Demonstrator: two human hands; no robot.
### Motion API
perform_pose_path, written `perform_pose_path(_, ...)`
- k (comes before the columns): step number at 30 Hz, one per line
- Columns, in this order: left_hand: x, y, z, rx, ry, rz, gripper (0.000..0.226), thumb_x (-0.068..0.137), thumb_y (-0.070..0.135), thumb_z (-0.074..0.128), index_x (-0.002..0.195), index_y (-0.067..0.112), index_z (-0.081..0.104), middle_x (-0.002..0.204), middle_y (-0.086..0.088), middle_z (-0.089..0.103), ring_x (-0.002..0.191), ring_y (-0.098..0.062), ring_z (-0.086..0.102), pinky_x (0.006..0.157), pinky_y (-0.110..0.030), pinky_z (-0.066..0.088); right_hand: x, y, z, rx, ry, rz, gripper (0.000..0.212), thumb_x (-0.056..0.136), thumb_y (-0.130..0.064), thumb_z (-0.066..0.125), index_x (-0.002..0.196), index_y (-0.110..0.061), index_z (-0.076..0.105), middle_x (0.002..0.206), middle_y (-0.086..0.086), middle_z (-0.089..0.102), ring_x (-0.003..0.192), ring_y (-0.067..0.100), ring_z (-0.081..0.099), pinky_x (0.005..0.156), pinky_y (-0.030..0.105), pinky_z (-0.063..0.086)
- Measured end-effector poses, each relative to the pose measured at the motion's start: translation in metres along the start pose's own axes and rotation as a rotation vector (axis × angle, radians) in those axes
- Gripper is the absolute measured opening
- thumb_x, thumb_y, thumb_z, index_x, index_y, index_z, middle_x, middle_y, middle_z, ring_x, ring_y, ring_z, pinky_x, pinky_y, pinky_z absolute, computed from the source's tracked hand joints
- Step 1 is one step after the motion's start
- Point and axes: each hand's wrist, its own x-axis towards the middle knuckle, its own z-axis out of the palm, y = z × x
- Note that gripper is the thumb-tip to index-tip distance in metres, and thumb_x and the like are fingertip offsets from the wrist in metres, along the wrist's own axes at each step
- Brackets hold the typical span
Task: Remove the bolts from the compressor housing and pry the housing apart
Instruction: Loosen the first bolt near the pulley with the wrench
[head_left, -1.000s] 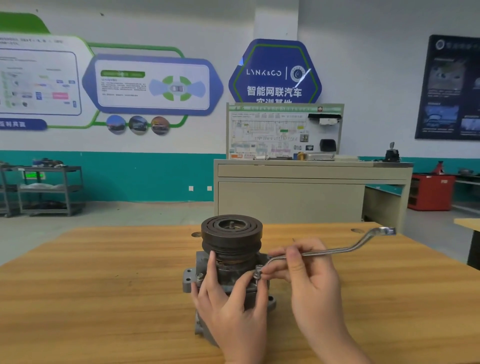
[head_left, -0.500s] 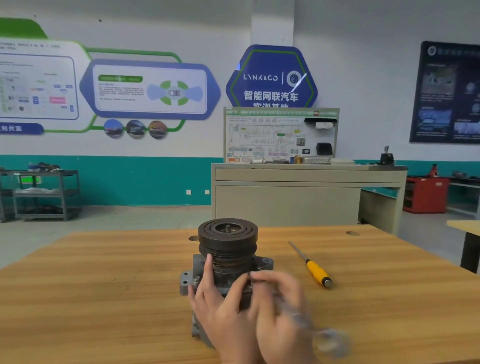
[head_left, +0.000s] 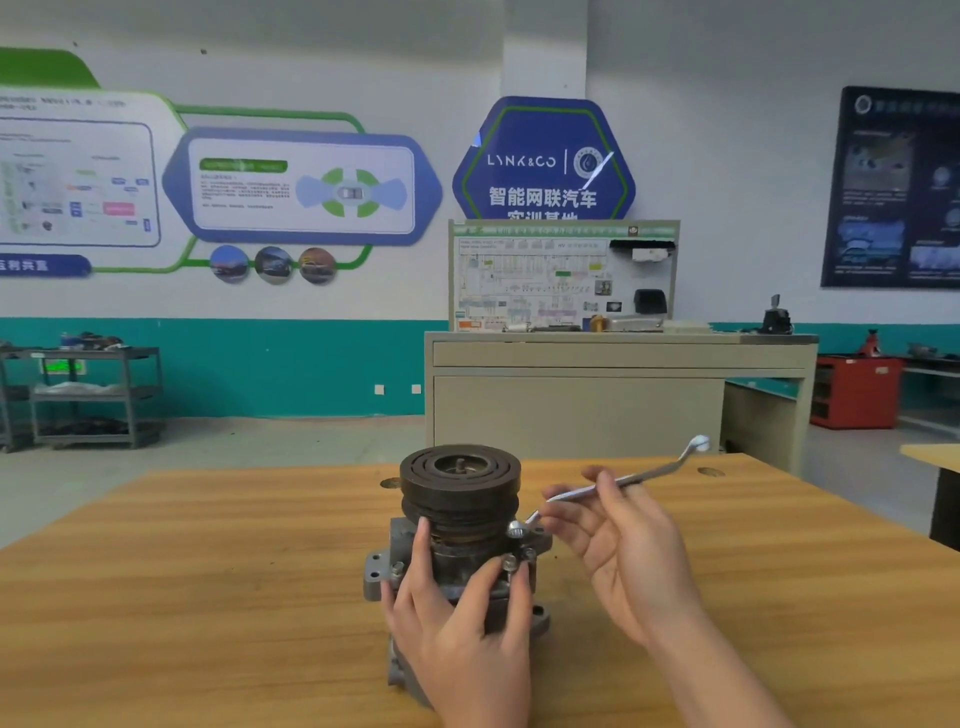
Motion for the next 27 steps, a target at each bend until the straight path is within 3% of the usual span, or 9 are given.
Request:
perform_pose_path(4,-0.002,0.000,0.000,0.024,0.024,0.009,0.028,0.075,0.043,0.062,0.074,0.021,0.080,0.142,-0.016,0.051,0.119,-0.032,0.047,0.106,-0.062,0.033,-0.019,0.008,0.001,-0.449,-0.053,-0.343,0.014,0.093,-0.031,0.043,0.095,-0.025,0.056,0.090,0.013,0.071,0.072,0.031,0.072,0.063,0.031,0.058)
perform_pose_path(8,-0.002,0.000,0.002,0.001,0.040,-0.003,0.029,0.075,0.044,0.062,0.073,0.022,0.080,0.140,-0.017,0.053,0.117,-0.032,0.048,0.105,-0.062,0.034,-0.028,0.016,0.002,-0.712,-0.177,-0.549,0.015,0.097,-0.040,0.042,0.092,-0.044,0.055,0.094,-0.001,0.070,0.074,0.019,0.073,0.067,0.028,0.059)
perform_pose_path(12,0.002,0.008,-0.006,0.000,0.078,0.027,0.028,0.075,0.039,0.057,0.079,0.021,0.079,0.136,-0.020,0.053,0.117,-0.035,0.048,0.099,-0.071,0.036,-0.039,0.029,0.004,-1.044,-0.259,-0.765,0.034,0.099,-0.047,0.038,0.099,-0.022,0.062,0.097,-0.012,0.065,0.084,0.007,0.068,0.075,0.027,0.057)
perform_pose_path(14,0.009,0.008,-0.011,0.013,0.063,0.109,0.036,0.074,0.031,0.051,0.108,0.023,0.063,0.118,-0.032,0.062,0.106,-0.054,0.059,0.079,-0.077,0.045,-0.046,0.040,0.002,-1.153,-0.305,-0.958,0.020,0.099,-0.032,0.047,0.102,-0.016,0.058,0.104,-0.002,0.064,0.093,0.006,0.063,0.087,0.018,0.051)
perform_pose_path(16,0.014,0.007,-0.015,0.033,0.049,0.144,0.047,0.073,0.026,0.047,0.119,0.027,0.050,0.107,-0.036,0.065,0.094,-0.059,0.063,0.064,-0.076,0.048,-0.053,0.056,0.001,-1.210,-0.255,-1.089,0.012,0.098,-0.025,0.049,0.102,-0.017,0.057,0.107,0.000,0.067,0.100,0.003,0.060,0.092,0.011,0.045)
perform_pose_path(18,0.010,0.009,-0.014,0.020,0.023,0.064,0.034,0.075,0.031,0.051,0.099,0.023,0.074,0.127,-0.027,0.056,0.112,-0.042,0.057,0.080,-0.079,0.043,-0.058,0.065,0.004,-1.021,-0.094,-0.997,0.013,0.100,-0.034,0.043,0.102,-0.029,0.055,0.107,-0.012,0.068,0.092,0.002,0.065,0.084,0.017,0.052)
perform_pose_path(21,0.001,0.006,-0.006,0.021,-0.015,-0.014,0.030,0.076,0.040,0.058,0.075,0.020,0.080,0.142,-0.016,0.048,0.119,-0.032,0.043,0.098,-0.073,0.035,-0.052,0.060,0.017,-0.515,0.174,-0.680,0.017,0.098,-0.039,0.040,0.089,-0.049,0.050,0.088,-0.005,0.069,0.053,0.011,0.059,0.057,0.024,0.053)
perform_pose_path(23,-0.001,0.002,-0.004,0.016,-0.038,-0.011,0.028,0.077,0.043,0.059,0.077,0.023,0.080,0.146,-0.013,0.047,0.123,-0.033,0.041,0.098,-0.073,0.035,-0.041,0.054,0.020,-0.368,0.294,-0.562,0.018,0.103,-0.037,0.038,0.088,-0.036,0.047,0.077,0.006,0.067,0.043,0.014,0.051,0.047,0.022,0.045)
perform_pose_path(27,-0.004,-0.004,-0.003,0.008,-0.041,0.005,0.026,0.077,0.044,0.060,0.078,0.025,0.079,0.149,-0.009,0.042,0.126,-0.032,0.040,0.097,-0.072,0.035,-0.008,0.041,0.014,-0.194,0.360,-0.239,0.021,0.105,-0.013,0.031,0.089,-0.011,0.043,0.054,0.005,0.060,0.031,0.012,0.037,0.034,0.018,0.031)
